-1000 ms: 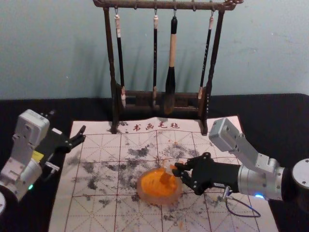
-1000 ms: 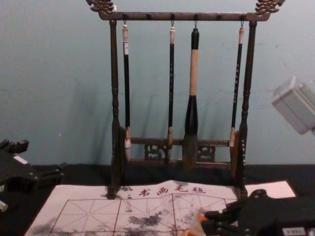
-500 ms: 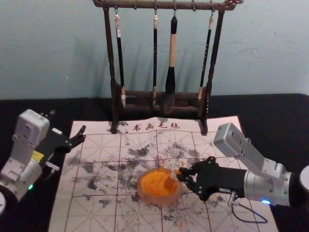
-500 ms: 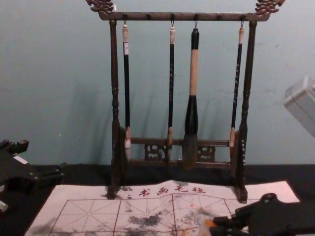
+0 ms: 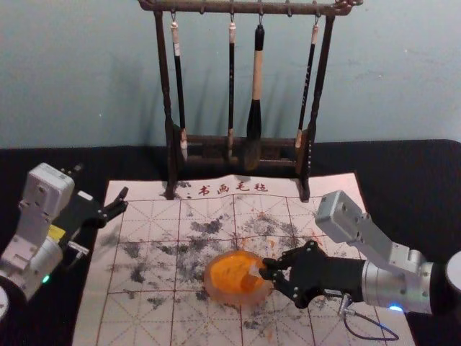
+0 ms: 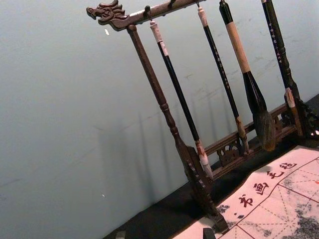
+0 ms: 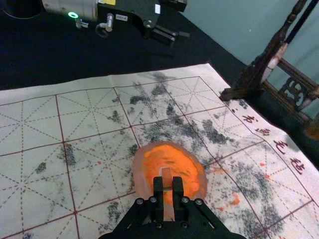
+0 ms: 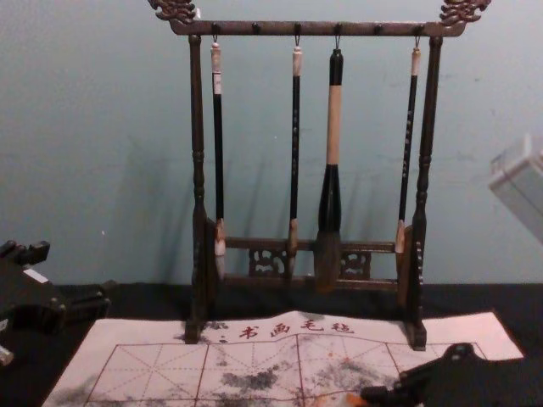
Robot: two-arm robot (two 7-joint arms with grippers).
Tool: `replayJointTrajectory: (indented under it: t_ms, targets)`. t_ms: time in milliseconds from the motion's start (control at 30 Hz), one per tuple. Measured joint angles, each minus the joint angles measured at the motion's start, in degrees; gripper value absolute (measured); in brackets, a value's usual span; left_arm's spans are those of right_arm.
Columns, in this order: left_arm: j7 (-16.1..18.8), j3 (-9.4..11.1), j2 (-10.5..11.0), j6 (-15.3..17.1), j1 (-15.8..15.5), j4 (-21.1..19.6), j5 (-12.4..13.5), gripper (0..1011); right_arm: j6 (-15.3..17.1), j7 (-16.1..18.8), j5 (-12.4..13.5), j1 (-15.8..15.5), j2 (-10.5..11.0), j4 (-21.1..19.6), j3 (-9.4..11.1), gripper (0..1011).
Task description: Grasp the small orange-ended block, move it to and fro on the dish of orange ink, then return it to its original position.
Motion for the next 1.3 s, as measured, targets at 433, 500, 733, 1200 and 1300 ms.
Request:
replayJointTrajectory:
  t_ms: [433, 500, 733, 1200, 1300]
  targets:
    - [0.0, 0.0, 0.0, 0.0, 0.0, 0.0, 0.0, 1001, 0.0, 0.6, -0.4, 1.9, -2.0, 2.0, -1.3, 80]
    - [0.0, 0.0, 0.0, 0.0, 0.0, 0.0, 0.0, 1001, 0.3, 0.4, -0.5, 2.3, -2.6, 2.5, -1.5, 80]
    - [0.0, 0.0, 0.0, 0.0, 0.0, 0.0, 0.0, 1001, 0.8, -1.1, -0.9, 3.1, -4.0, 4.3, -1.4, 80]
    - [0.0, 0.0, 0.0, 0.0, 0.0, 0.0, 0.0, 1001, 1.7, -2.2, -1.0, 2.7, -3.8, 4.4, -0.1, 80]
    - [0.0, 0.0, 0.0, 0.0, 0.0, 0.0, 0.0, 1002, 1.9, -2.2, -0.9, 2.2, -3.2, 3.6, 0.1, 80]
